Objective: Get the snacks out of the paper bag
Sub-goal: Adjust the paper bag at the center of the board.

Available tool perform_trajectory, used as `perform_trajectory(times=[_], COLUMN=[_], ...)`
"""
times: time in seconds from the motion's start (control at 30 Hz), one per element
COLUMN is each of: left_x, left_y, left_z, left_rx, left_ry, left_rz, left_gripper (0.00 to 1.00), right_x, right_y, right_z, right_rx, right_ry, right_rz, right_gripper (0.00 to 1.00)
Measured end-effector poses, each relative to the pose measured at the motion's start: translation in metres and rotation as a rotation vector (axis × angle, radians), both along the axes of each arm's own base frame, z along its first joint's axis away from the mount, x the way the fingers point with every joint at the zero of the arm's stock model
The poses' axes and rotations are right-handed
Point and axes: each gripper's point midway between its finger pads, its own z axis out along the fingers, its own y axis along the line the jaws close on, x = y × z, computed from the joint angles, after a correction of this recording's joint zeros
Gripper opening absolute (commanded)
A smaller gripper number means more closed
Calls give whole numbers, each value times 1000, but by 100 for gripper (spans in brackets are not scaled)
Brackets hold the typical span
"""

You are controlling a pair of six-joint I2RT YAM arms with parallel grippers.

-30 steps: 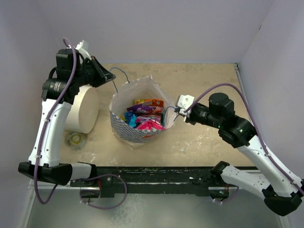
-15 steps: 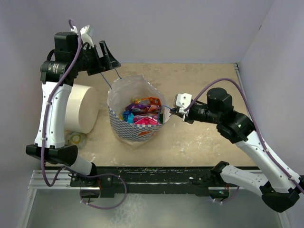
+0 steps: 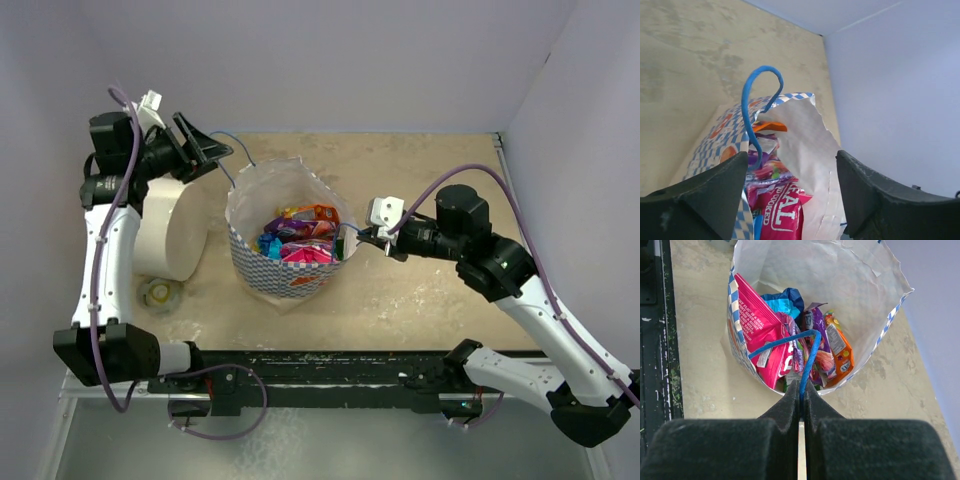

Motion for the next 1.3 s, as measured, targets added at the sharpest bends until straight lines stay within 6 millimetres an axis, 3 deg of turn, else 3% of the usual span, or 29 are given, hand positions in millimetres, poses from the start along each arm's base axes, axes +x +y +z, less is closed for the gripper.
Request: perform_trajectory(times=[0.1, 0.3, 0.57, 0.77, 0.83, 0.97, 1.3], left_x=[15, 39, 49, 55, 57, 59, 66], left_y=[-13, -19, -24, -27, -28, -28, -28], left_z=[-12, -10, 2, -4, -8, -10, 9], left_rx=[-117, -184, -224, -236, -240, -249, -255], left_ry=[8, -40, -109, -112, -105, -100, -81], left_rz=[-63, -135, -203, -242, -253, -266, -203], left_gripper=[63, 43, 37, 31, 24, 0, 0], right_x=[-2, -3, -7, -8, -8, -8, 1], right_y=[1, 2, 3, 2, 2, 2, 0], right_z=[0, 0, 1, 0, 0, 0, 5], right_rx=[3, 6, 13, 17, 17, 17, 39], right_ry=[3, 6, 9, 7, 7, 6, 7], right_rz=[11, 21, 40, 39, 39, 38, -25], right_gripper=[0, 0, 0, 0, 0, 0, 0])
